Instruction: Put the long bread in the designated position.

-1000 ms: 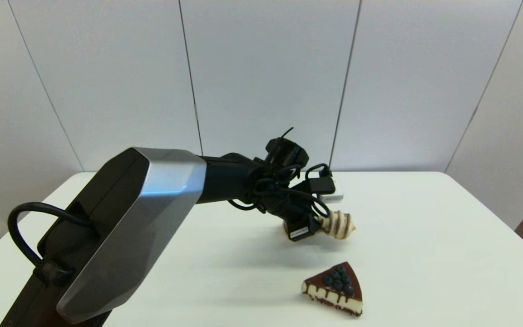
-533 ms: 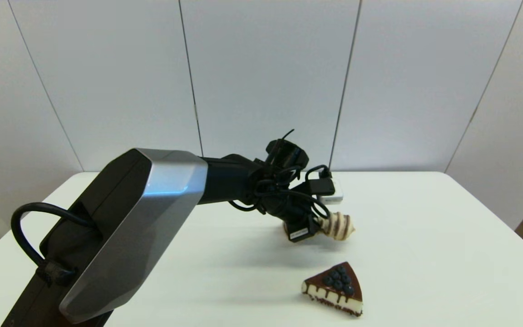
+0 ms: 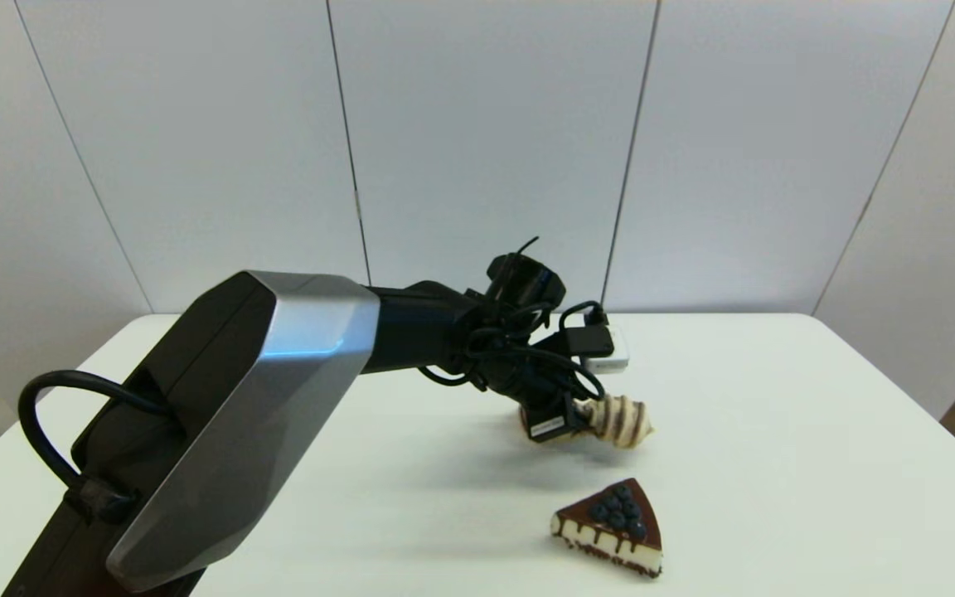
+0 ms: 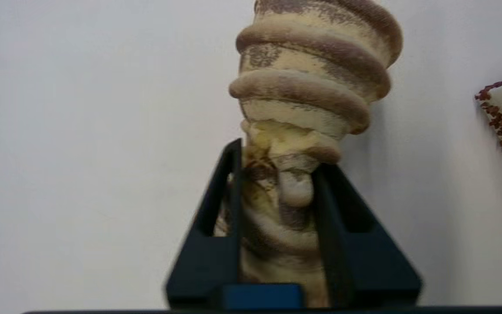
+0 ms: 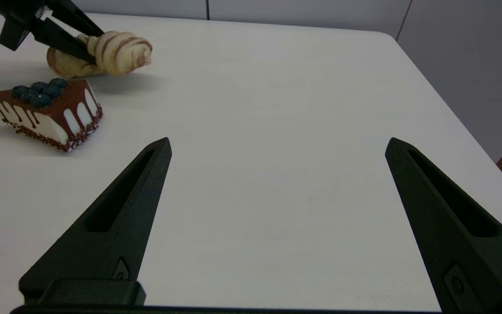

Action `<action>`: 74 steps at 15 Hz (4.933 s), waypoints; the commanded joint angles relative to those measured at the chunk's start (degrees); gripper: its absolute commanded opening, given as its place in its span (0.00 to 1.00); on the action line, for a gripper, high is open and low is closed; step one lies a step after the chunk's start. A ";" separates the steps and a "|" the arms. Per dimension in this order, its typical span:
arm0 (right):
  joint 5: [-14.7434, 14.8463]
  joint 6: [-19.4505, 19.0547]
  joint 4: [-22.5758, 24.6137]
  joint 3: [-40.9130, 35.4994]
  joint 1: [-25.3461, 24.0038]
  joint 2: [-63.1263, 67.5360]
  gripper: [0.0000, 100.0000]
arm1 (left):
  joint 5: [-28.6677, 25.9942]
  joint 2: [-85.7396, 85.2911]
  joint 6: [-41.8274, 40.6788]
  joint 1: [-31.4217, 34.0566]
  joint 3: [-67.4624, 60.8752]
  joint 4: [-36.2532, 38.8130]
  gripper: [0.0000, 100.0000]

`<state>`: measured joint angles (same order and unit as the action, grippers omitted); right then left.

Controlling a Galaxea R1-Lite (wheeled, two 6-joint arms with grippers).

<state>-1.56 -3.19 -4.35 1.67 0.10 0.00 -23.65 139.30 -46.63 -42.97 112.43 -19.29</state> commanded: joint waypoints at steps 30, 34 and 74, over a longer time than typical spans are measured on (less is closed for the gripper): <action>-0.02 -0.06 -0.04 0.00 -0.01 0.09 1.00 | -0.17 -2.37 -0.04 0.26 -0.29 -0.49 1.00; -0.02 -0.06 -0.04 0.00 -0.01 0.09 1.00 | -0.26 -3.60 -0.04 0.26 -0.64 -0.58 1.00; -0.02 -0.06 -0.04 0.00 -0.01 0.09 1.00 | 20.40 -138.77 35.55 43.32 -112.43 24.12 1.00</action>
<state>-1.56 -3.22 -4.35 1.67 0.10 0.00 -6.06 6.11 -12.23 0.60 0.55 7.55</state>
